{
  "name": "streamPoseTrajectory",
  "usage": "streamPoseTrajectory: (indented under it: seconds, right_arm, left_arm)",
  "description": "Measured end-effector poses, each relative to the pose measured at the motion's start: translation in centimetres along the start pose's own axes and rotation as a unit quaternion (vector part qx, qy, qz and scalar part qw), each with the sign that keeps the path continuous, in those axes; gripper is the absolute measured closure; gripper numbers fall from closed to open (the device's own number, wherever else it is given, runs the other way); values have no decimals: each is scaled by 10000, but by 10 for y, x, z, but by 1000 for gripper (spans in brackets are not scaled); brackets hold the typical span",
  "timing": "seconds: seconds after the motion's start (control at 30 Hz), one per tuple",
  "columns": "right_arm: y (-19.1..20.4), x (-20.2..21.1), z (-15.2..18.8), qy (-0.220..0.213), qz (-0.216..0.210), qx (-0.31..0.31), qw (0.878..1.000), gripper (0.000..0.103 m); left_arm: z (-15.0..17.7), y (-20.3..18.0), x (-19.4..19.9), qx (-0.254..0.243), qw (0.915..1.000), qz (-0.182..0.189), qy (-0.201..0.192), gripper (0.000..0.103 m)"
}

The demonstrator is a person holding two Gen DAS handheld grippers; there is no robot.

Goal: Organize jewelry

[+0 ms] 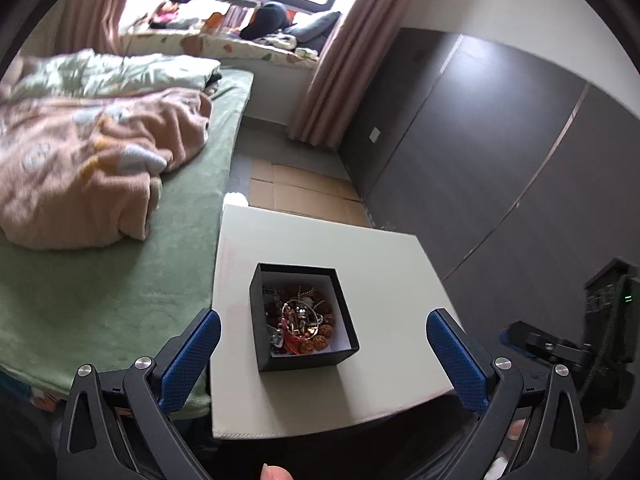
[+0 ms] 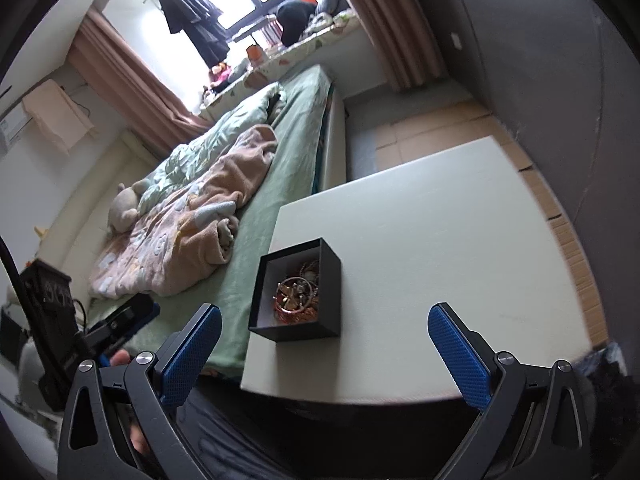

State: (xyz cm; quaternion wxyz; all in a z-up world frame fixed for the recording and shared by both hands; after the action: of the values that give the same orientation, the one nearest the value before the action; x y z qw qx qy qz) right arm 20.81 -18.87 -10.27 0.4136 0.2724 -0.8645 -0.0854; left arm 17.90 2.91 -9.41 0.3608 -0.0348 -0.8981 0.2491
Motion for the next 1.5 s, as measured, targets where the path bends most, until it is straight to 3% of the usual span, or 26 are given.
streamPoseTrajectory:
  seconds: [0.13, 0.3, 0.73, 1.1, 1.5]
  right_arm:
    - [-4, 29, 6, -179, 180, 171, 9995, 0]
    - [-12, 60, 6, -425, 431, 212, 9979, 0]
    - [-20, 129, 23, -783, 941, 472, 9914, 0]
    - [1, 153, 28, -959, 1012, 681, 9879, 0]
    - [8, 151, 35, -874, 1163, 764, 9864, 0]
  left_arm:
    - [7, -25, 12, -569, 9981, -230, -63, 0]
    - [13, -39, 37, -754, 9954, -524, -277, 0]
    - [23, -64, 82, -1026, 9923, -463, -518, 0]
    - [34, -76, 111, -1360, 9873, -384, -730, 0]
    - [39, -73, 111, -1383, 9875, -339, -683, 0]
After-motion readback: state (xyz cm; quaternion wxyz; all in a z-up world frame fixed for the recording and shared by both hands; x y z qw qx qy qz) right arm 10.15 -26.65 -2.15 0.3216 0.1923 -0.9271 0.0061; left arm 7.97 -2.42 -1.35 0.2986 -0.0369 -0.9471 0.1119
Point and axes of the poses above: each gripper's, at about its wrist camera, not at the fingertips, and x roughly against the way its jaws point, y to its left, z to its underside, the point moved 10 cm from there along -x, roughly the way its jaws point, and after that the axes turned 10 degrees about x, right-handed, at the moved point
